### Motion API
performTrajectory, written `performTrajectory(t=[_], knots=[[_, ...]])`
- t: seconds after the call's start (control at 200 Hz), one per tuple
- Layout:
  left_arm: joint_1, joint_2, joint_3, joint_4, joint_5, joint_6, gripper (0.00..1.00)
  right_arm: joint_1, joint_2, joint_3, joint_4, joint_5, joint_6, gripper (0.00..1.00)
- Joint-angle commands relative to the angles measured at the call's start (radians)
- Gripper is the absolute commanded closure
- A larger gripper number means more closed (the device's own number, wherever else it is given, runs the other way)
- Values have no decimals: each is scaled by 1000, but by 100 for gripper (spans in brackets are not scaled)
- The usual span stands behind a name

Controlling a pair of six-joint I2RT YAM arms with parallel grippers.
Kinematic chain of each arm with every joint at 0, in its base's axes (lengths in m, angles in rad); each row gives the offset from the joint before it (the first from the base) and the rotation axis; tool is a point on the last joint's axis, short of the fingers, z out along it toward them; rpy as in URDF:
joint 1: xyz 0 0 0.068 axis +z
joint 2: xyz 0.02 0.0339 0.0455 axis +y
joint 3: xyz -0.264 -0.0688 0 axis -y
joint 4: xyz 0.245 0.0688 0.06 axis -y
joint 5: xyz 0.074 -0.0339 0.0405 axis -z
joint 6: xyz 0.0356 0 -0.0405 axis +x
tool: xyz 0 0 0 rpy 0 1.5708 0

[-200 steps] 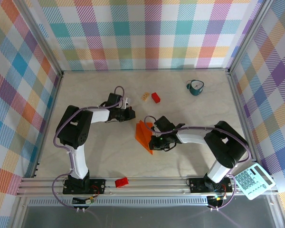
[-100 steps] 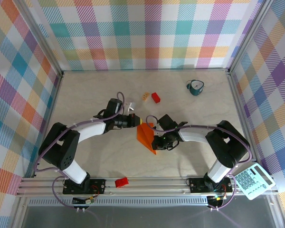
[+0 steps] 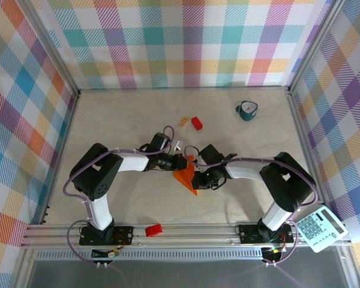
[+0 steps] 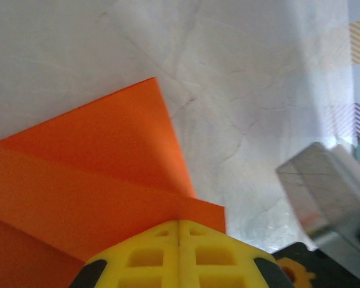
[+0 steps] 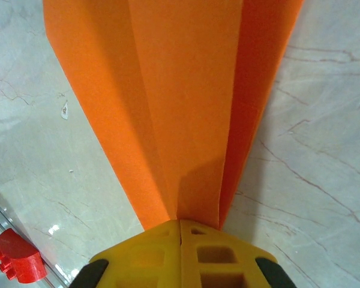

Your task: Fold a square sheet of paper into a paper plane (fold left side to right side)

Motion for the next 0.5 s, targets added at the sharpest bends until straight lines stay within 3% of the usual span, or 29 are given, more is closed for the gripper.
performTrajectory(t=[0.0,0.325,0.495], knots=[[-5,35,12,-22,-40,15,100,-6,6,-6,-46,8,3,100],[-5,38,-33,-48,-75,26,100,-17,-58,19,61,-33,68,100],[-5,42,-24,-56,-69,31,100,-27,-8,23,169,-47,114,100]])
